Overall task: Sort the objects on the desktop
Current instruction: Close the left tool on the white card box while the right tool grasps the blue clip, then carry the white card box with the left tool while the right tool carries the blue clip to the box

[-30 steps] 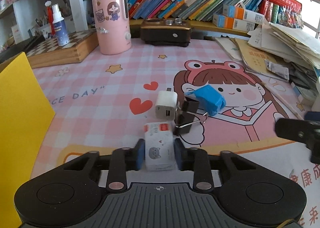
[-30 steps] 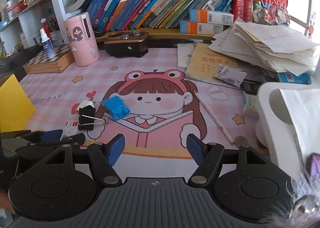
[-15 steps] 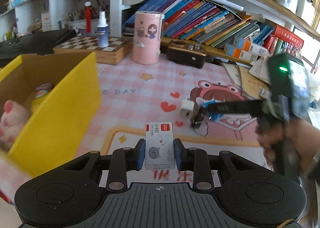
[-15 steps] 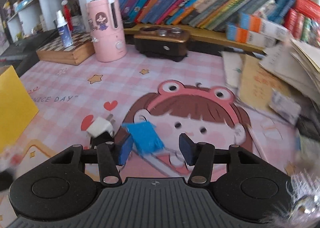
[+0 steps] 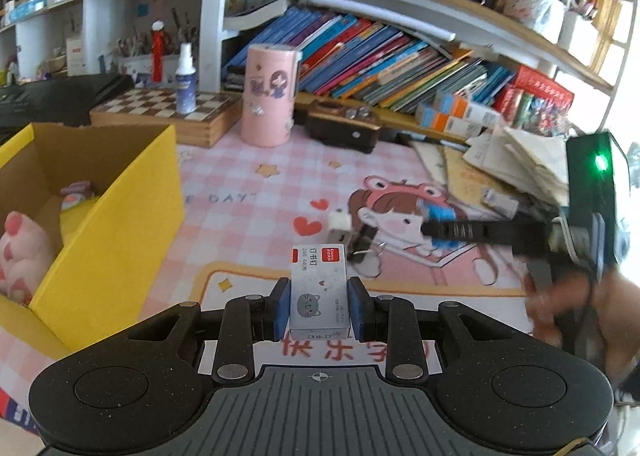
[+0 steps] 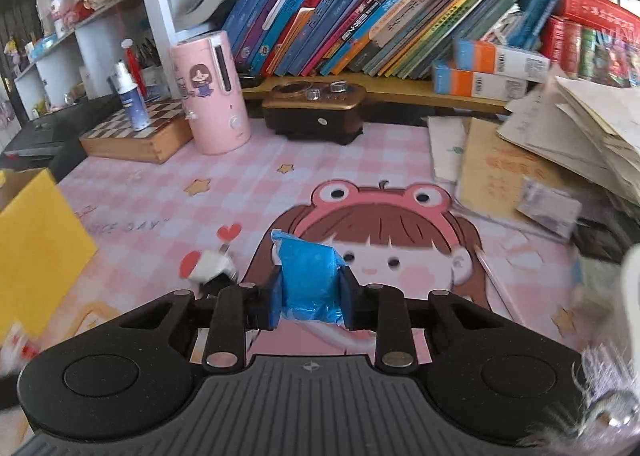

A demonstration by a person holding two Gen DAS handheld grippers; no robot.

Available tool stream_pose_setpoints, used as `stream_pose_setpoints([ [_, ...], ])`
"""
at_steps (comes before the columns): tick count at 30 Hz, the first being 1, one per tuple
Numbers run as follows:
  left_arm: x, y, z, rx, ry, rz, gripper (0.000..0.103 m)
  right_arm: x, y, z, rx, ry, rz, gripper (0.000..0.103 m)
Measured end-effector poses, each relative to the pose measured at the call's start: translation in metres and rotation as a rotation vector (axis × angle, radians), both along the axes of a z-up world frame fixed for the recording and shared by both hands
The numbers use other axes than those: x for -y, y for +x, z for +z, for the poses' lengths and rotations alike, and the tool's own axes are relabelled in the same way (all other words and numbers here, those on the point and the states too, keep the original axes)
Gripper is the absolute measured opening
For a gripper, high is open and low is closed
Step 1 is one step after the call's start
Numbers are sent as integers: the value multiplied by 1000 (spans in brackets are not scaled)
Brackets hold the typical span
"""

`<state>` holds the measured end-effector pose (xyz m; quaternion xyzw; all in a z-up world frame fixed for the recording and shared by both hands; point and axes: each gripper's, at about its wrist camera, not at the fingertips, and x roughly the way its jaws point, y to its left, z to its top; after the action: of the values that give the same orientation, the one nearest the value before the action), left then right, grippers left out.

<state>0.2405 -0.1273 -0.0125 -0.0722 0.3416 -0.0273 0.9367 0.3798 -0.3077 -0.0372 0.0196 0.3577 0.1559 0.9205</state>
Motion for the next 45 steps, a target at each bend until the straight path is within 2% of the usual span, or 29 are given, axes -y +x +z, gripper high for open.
stream_pose_setpoints([
  [7, -7, -25, 13, 44, -44, -14, 29, -1, -61, 17, -30, 16, 44, 26],
  [12, -18, -52, 16, 65, -61, -18, 29, -16, -107, 33, -31, 29, 96, 26],
  [15, -30, -64, 15, 62, -74, -20, 29, -30, -132, 38, -15, 0, 117, 26],
  [21, -61, -95, 16, 83, -99, -18, 29, -57, -172, 40, -10, -47, 128, 26],
  [29, -111, -144, 13, 70, -111, 0, 29, -102, -219, 44, -4, -61, 105, 26],
  [34, -138, -174, 9, 36, -92, 17, 29, -134, -253, 47, -9, -67, 118, 25],
  [37, -150, -187, 8, 11, -44, 27, 29, -152, -271, 45, -19, -62, 125, 25],
  [45, -182, -224, 10, 30, -12, 33, 29, -194, -310, 41, -43, -55, 157, 25],
])
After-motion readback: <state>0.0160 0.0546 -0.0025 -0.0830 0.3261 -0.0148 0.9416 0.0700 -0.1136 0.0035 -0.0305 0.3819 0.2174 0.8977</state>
